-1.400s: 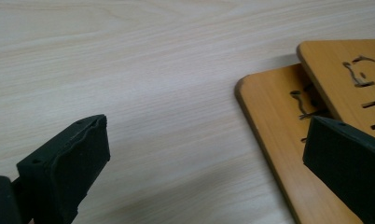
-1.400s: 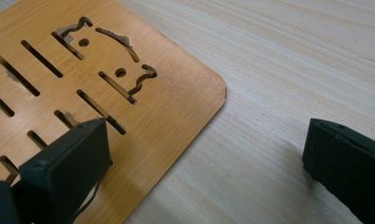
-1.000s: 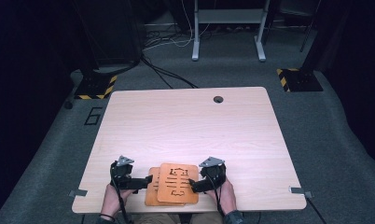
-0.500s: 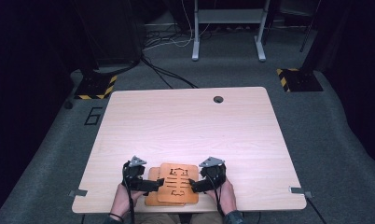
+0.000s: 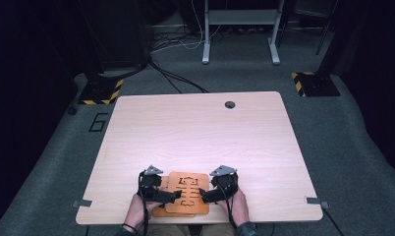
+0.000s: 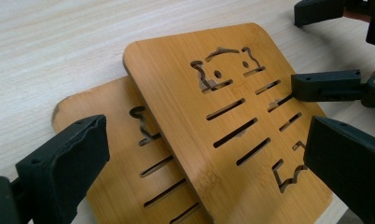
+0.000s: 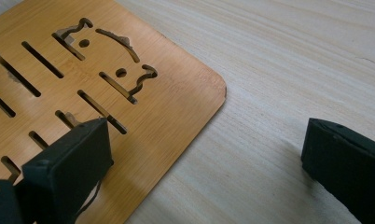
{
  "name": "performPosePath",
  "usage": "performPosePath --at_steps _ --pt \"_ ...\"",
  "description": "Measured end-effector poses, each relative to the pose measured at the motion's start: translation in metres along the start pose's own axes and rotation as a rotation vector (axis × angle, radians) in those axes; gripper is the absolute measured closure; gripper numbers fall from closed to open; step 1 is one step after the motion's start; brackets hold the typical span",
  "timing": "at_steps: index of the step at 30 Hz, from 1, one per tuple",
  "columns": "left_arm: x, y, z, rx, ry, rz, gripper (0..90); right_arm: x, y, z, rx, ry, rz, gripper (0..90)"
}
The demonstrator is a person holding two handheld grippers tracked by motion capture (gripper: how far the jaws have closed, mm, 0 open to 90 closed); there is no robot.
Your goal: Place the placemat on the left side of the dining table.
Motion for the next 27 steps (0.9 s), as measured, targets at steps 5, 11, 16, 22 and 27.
performPosePath --at_steps 5,11,16,22,27 --pt "0.0 0.004 0.004 -0.02 -0.013 0.005 0.0 0.0 0.0 0.0 -0.001 0.0 -0.001 0.9" --pt "-0.001 0.008 0.01 -0.053 -0.033 0.005 0.0 0.0 0.0 0.0 -0.002 -0.001 0.004 0.9" --pt "-0.001 0.01 0.013 -0.078 -0.037 -0.002 0.4 0.0 0.0 0.0 -0.002 -0.001 0.003 1.0" --pt "-0.001 0.011 0.016 -0.082 -0.045 -0.003 0.3 0.0 0.0 -0.001 -0.001 -0.002 0.003 1.4" --pt "0.001 0.012 0.013 -0.1 -0.035 -0.012 0.9 0.0 0.0 -0.001 -0.003 -0.001 0.017 1.4"
Point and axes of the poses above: each handheld gripper's, and its own axes: z roughly forward along the jaws, x roughly out of its top, y roughly to its right, the point moved 5 cm from there along z, roughly forward along the jaws, and after that the axes turned 1 degree about x, right-handed, at the moved point
